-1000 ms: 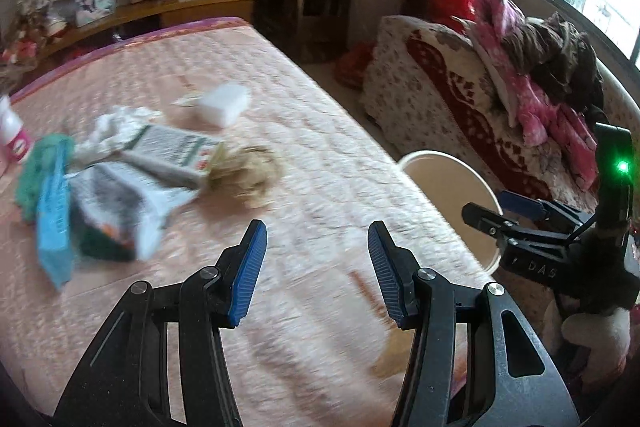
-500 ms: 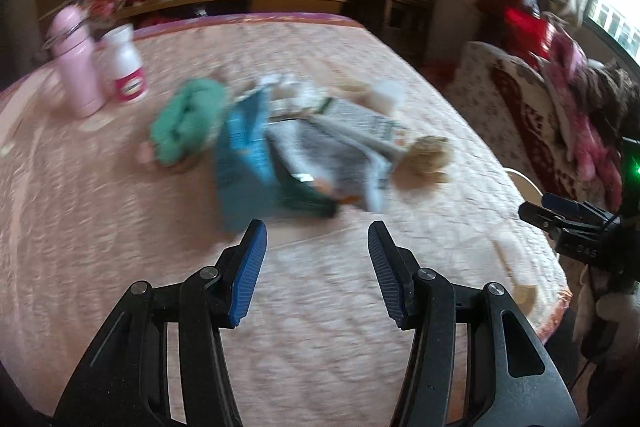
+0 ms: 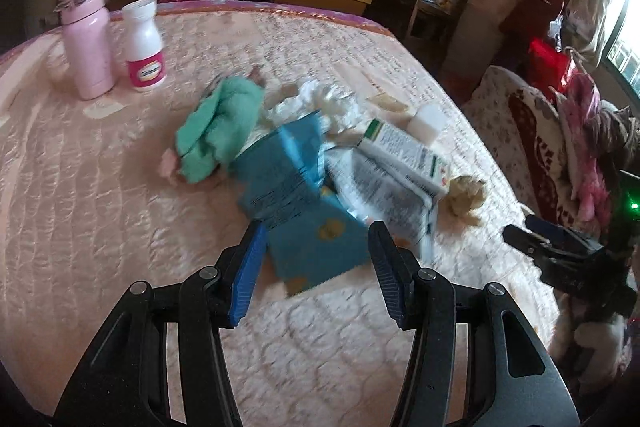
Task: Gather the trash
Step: 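Grasp the blue snack wrapper with the left tool while the right tool grasps the crumpled beige paper, then carry the wrapper and paper with both tools toward the white bucket, then hold both tools over the white bucket and open them to drop the items, then move both open tools back over the trash on the bed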
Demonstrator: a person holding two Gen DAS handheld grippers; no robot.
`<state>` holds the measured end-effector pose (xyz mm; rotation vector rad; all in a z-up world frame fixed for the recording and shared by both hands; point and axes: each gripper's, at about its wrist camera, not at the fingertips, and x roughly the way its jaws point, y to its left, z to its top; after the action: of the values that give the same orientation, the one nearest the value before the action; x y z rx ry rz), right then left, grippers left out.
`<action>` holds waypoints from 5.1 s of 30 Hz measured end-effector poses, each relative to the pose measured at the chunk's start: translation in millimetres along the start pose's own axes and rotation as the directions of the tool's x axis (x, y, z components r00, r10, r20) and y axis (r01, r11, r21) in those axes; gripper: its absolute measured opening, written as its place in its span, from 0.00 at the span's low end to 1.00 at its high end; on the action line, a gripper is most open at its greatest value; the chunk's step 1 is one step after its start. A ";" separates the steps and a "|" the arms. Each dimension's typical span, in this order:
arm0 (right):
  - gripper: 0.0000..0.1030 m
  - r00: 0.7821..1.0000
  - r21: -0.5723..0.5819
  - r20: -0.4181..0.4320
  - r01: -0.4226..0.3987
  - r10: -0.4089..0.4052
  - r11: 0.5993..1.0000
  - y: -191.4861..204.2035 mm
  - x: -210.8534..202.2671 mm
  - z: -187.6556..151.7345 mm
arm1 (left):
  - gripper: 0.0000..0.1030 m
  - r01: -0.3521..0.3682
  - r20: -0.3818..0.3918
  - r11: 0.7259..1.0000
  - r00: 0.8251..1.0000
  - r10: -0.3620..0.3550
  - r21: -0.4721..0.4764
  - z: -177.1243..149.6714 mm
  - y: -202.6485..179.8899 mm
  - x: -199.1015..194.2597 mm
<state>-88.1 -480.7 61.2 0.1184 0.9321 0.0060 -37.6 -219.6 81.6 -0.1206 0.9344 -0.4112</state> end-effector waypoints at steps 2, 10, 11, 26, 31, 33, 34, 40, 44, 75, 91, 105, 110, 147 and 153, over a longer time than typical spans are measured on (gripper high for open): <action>0.75 1.000 0.005 0.004 -0.011 0.011 1.000 0.5 5.6 7.8 | 0.51 0.005 0.005 1.000 1.000 -0.005 -0.001 6.9 -4.4 1.9; 0.77 0.998 0.038 -0.029 -0.059 0.060 0.998 3.8 36.4 30.4 | 0.56 -0.044 -0.041 0.996 0.998 0.040 -0.083 27.2 10.9 30.4; 0.77 0.998 0.039 -0.033 -0.059 0.061 0.997 4.1 39.7 30.8 | 0.56 -0.053 -0.050 0.995 0.998 0.049 -0.087 27.2 13.0 34.7; 0.33 0.990 0.078 -0.027 -0.138 0.140 0.987 4.3 52.2 27.9 | 0.18 0.011 -0.034 0.996 0.999 -0.014 -0.085 13.4 21.2 24.3; 0.33 0.988 0.048 0.003 -0.152 0.152 0.987 3.9 20.5 17.6 | 0.18 0.032 -0.006 0.997 0.999 -0.033 -0.075 6.9 15.9 -3.9; 0.33 0.989 0.038 0.009 -0.150 0.150 0.988 3.0 9.7 12.3 | 0.18 0.036 0.007 0.998 0.999 -0.036 -0.058 3.3 9.0 -13.9; 0.33 0.988 0.034 0.011 -0.152 0.151 0.988 2.3 4.9 9.3 | 0.18 0.040 0.010 0.998 0.999 -0.040 -0.048 1.2 3.5 -17.6; 0.33 0.990 0.034 0.028 -0.141 0.140 0.989 -4.8 -18.1 -8.1 | 0.18 0.056 0.023 0.998 0.998 -0.056 0.023 -7.5 -32.9 -27.2; 0.33 0.991 0.039 0.046 -0.125 0.124 0.991 -10.9 -31.1 -16.2 | 0.18 0.065 0.024 0.996 0.998 -0.066 0.066 -11.8 -57.5 -28.4; 0.33 0.991 0.195 0.105 0.058 -0.080 0.979 -137.2 -116.0 -69.1 | 0.18 0.268 -0.082 0.920 0.963 -0.255 0.284 -27.8 -247.3 13.8; 0.33 0.982 0.286 0.079 0.142 -0.170 0.948 -200.6 -127.1 -92.4 | 0.18 0.354 -0.185 0.875 0.933 -0.308 0.330 -41.2 -323.0 49.9; 0.33 0.981 0.342 0.040 0.166 -0.190 0.925 -232.7 -118.2 -108.2 | 0.18 0.398 -0.244 0.863 0.911 -0.332 0.311 -48.5 -345.0 72.1; 0.33 0.980 0.357 0.027 0.174 -0.196 0.918 -239.9 -113.9 -111.3 | 0.18 0.411 -0.250 0.860 0.905 -0.345 0.302 -48.9 -347.6 76.2; 0.65 0.986 0.308 0.024 0.152 -0.167 0.939 -194.3 -99.3 -92.9 | 0.40 0.243 -0.114 0.930 0.969 -0.219 0.278 -34.8 -267.5 50.8; 0.66 0.990 0.254 0.028 0.126 -0.138 0.959 -159.2 -89.2 -76.5 | 0.40 0.179 -0.071 0.953 0.984 -0.166 0.244 -26.4 -227.1 38.2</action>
<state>-210.0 -636.3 70.9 0.2905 0.8913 -0.2387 -104.8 -440.7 99.8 0.0384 0.9162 -0.6931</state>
